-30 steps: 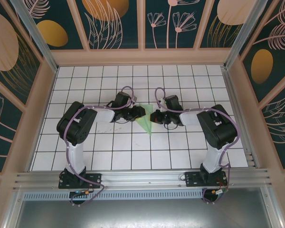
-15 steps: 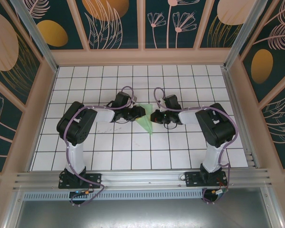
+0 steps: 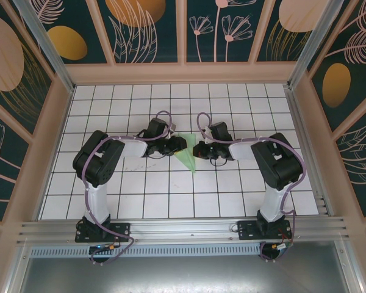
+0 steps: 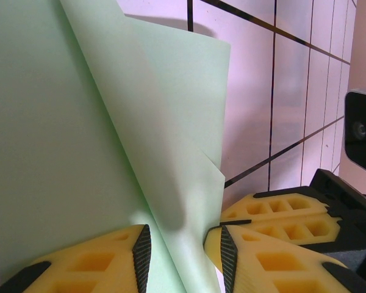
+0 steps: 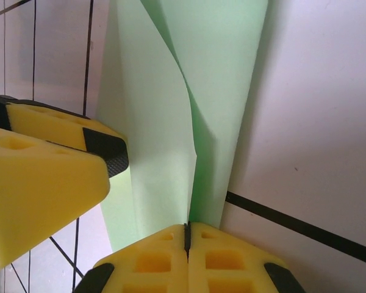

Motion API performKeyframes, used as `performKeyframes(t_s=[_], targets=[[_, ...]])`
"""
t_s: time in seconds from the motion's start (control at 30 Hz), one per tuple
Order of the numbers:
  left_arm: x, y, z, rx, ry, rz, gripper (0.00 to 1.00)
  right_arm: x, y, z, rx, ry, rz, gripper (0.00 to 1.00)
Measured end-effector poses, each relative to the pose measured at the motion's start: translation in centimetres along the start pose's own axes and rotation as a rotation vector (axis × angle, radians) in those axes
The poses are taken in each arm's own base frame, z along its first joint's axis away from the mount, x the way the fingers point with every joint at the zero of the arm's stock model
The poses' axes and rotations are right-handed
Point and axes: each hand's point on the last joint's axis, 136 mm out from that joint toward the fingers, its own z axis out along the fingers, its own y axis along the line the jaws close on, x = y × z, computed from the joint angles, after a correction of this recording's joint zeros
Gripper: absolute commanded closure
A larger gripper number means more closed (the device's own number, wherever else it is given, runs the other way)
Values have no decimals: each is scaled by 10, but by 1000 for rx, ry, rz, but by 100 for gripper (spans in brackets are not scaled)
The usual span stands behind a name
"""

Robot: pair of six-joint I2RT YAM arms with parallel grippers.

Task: Fold a paper plane with a square sheet of paper (fold left side to right side)
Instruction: Fourth fold the wing at the center of the table.

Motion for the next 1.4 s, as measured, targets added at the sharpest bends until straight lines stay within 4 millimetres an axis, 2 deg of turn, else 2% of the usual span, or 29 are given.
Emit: performKeyframes(t_s=[0.23, 0.9, 1.27, 1.4], targets=[[0, 0, 0, 0, 0, 0, 61, -3, 8, -7, -8, -19, -14, 100], [0, 0, 0, 0, 0, 0, 60, 5, -5, -1, 30, -2, 1, 100], [0, -1, -1, -4, -4, 10, 58, 4, -4, 1, 47, 5, -24, 100], [-2, 0, -7, -44, -22, 16, 57, 4, -4, 2, 53, 5, -31, 100]])
